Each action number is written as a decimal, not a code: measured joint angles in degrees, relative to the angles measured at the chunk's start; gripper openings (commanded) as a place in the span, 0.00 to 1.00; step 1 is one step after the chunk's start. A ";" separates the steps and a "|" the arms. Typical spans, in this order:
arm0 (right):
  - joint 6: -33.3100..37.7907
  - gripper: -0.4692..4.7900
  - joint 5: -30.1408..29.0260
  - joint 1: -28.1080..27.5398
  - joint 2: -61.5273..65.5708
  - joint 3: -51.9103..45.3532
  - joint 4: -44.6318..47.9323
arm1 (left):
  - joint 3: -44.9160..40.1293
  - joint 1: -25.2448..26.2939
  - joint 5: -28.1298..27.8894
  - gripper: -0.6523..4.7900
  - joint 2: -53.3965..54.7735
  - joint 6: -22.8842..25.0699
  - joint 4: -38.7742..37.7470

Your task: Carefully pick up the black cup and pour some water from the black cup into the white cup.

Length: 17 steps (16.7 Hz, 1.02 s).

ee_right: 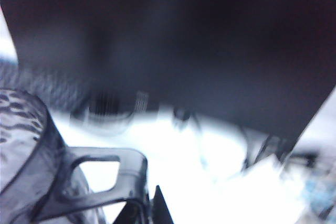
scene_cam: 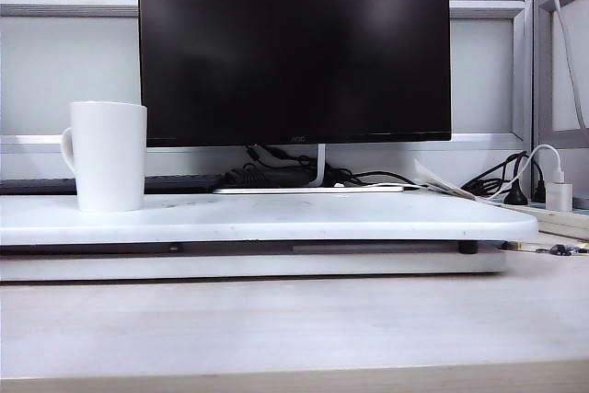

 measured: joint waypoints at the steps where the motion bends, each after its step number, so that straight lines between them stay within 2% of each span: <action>1: 1.73 0.09 -0.09 0.00 -0.70 -10.10 7.28 | 0.00 -0.02 1.05 1.00 -0.09 -0.02 -1.51; 3: 2.40 0.09 -1.29 -0.04 0.57 -18.82 15.50 | -0.33 0.00 2.29 1.00 0.31 -0.04 -3.58; 4: 4.74 0.09 -3.23 0.00 3.37 -22.97 25.86 | -1.57 0.00 2.32 1.00 0.59 -0.04 -3.85; 6: 5.77 0.09 -3.63 0.00 9.03 -23.58 31.65 | -2.40 -0.02 2.32 1.00 2.19 -0.04 -3.80; 9: 6.27 0.09 -7.56 0.00 17.33 -23.58 40.00 | -2.40 -0.02 2.36 1.00 3.58 -0.04 -3.43; 11: 7.04 0.09 -7.76 0.00 23.71 -23.50 50.88 | -2.49 -0.02 2.36 1.00 3.65 -0.02 -3.41; 17: 8.17 0.09 -10.51 -0.04 33.66 -17.44 52.52 | -2.49 0.00 2.36 1.00 3.63 0.02 -3.93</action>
